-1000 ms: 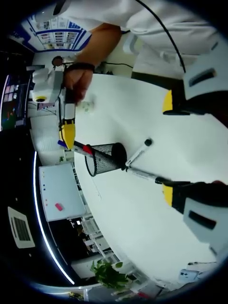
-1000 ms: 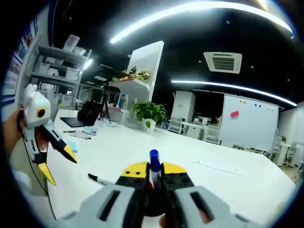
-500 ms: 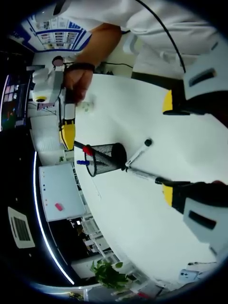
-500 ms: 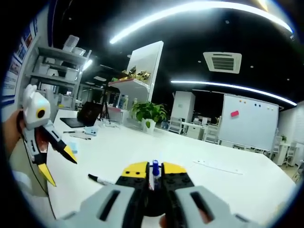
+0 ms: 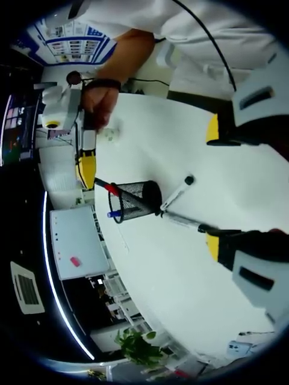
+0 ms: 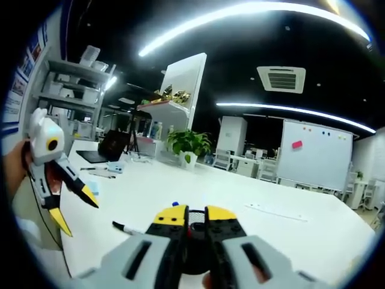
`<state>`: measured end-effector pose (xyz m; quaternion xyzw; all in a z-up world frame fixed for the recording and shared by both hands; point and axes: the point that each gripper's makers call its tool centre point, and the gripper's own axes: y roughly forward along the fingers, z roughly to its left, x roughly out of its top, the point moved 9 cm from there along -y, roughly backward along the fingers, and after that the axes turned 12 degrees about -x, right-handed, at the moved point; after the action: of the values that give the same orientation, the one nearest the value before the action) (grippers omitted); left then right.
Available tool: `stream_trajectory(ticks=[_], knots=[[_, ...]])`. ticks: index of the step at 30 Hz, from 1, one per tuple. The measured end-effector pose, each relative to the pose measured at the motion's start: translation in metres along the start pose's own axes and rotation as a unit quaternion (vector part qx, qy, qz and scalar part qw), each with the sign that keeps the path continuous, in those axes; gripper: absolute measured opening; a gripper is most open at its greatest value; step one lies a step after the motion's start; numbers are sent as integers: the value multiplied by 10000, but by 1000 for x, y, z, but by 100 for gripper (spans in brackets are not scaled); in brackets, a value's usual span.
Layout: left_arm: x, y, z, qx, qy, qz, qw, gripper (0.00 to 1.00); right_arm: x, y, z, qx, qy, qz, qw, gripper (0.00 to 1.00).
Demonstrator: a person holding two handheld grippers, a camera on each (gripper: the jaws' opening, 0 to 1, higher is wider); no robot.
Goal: Place the scattered laser pointers and whiteboard markers into the pen holder and stack the scattered paper cups together
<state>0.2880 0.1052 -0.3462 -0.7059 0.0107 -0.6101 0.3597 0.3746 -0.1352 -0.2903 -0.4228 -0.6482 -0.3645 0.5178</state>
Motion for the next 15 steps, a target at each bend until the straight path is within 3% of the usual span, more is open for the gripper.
stream_trajectory(ticks=[15], knots=[[2,0,-1,3,21,29,10000,57,0,-5,-4,-24,48,-27,10000,13]])
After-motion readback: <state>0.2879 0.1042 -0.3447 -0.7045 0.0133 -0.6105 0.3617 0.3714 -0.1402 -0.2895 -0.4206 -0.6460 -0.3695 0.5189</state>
